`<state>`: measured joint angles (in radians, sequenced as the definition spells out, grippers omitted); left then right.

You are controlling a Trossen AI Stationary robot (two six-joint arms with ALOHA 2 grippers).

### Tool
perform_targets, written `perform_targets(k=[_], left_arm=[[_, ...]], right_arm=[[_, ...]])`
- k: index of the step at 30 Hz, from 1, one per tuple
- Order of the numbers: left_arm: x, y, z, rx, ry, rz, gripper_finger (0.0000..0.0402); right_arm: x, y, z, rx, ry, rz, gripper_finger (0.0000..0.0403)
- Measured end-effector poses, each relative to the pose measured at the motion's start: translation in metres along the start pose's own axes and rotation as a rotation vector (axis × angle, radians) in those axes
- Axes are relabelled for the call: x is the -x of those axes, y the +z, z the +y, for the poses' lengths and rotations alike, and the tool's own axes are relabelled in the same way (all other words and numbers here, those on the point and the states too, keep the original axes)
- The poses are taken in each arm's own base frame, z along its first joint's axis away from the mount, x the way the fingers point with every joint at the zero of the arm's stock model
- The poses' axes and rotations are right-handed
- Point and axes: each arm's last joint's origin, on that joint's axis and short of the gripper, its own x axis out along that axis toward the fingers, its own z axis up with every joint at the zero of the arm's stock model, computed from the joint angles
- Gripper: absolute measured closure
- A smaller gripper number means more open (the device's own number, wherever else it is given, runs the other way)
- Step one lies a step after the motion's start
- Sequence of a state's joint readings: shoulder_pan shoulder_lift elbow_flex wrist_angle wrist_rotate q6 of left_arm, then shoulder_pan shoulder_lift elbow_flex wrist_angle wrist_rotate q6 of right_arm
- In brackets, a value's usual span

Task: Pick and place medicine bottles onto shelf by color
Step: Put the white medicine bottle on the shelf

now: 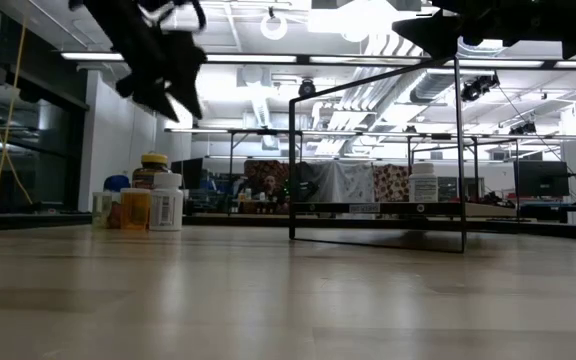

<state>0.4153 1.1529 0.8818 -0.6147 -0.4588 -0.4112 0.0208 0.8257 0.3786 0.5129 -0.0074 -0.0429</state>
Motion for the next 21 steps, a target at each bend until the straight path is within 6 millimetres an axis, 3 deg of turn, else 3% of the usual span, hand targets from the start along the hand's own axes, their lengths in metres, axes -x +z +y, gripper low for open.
perform_targets(k=[10,21], left_arm=[[-0.046,-0.003,0.010,0.031,0.080,0.169,0.0100],[-0.073,-0.012,0.007,0.017,0.134,0.261,0.0101]], right_arm=[[0.000,0.000,0.000,0.000,0.000,0.000,0.0091],[0.000,0.000,0.000,0.000,-0.001,0.000,0.0091]])
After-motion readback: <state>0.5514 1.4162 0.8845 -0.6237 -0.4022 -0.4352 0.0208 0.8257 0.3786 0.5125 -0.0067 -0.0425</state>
